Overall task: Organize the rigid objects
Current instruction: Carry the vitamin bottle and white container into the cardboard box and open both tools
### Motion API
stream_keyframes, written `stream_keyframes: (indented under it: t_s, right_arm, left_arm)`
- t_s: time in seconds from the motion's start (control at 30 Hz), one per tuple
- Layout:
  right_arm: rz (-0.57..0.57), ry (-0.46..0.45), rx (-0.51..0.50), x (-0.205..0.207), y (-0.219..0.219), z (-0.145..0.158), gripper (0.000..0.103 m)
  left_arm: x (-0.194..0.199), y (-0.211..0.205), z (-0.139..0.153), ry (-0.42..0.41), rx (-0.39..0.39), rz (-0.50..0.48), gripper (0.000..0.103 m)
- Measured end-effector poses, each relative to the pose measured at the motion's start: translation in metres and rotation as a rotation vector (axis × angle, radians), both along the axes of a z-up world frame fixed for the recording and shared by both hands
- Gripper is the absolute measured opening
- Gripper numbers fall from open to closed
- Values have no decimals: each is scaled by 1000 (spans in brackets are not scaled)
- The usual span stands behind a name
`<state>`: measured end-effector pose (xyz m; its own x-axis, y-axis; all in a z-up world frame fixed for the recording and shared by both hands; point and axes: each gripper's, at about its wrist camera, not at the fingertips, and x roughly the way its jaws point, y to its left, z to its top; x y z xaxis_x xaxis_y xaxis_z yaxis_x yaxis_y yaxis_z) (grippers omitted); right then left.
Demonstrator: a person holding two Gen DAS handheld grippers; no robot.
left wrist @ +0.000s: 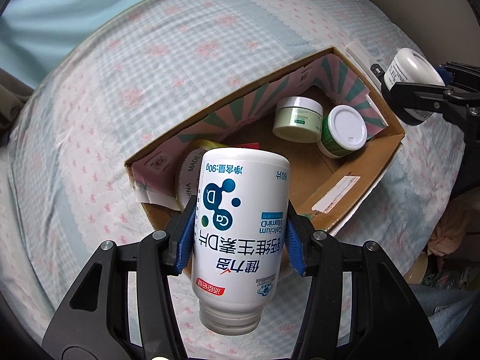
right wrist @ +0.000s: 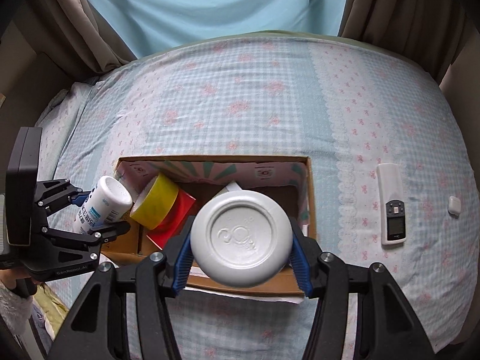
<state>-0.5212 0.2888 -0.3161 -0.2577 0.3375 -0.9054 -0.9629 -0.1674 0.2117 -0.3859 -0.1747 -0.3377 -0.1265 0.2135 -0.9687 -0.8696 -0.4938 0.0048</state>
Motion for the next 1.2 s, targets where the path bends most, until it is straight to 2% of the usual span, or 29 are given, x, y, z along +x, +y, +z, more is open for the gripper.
stream_keyframes:
  t_s: [0.13,0.3,0.47,0.57,0.8,0.87,0.9,0.93,0.97,1.03,1.07,1.1,1.2]
  right_arm:
    - [18,24,-46,-19,5,-25,52]
    - [26,83,-115,-28,8,-60,52]
    - [10,120,-170,-28,8,-88,52]
    - [-8,171,-205,-22,8,-97,52]
    - [-19,215,-261,-16,15,-103,52]
    - [-28,230,-288,-14,17,-106,53]
    - [-30,236,-295,-13,17,-107,53]
    - [-32,243,-303,-12,18,-108,53]
    - [-37,249,-319,-11,18,-109,55]
    - [-58,275,-340,-7,18,-109,69]
    - [-73,271,-335,-3,17,-106,88]
    - [-84,260,-322,1,16,-102,101]
    - [-122,276,-322,12,13,-96,103]
  left_arm:
    - [3,2,-14,4,-2,-28,48]
    - [13,17,-25,0,18,-116,48]
    - [24,34,-41,1,4,-211,48]
    - [28,40,-46,2,-5,-250,48]
    - [40,50,-57,31,-49,-346,48]
    - [44,50,-54,56,-34,-370,48]
    - [45,51,-51,70,-27,-378,53]
    - [46,53,-49,75,-25,-381,64]
    - [45,54,-47,70,-26,-379,101]
    - [42,54,-43,44,-7,-366,103]
    - [40,53,-43,37,-6,-356,103]
    - [38,51,-42,38,-8,-345,103]
    - [34,45,-45,44,-23,-314,103]
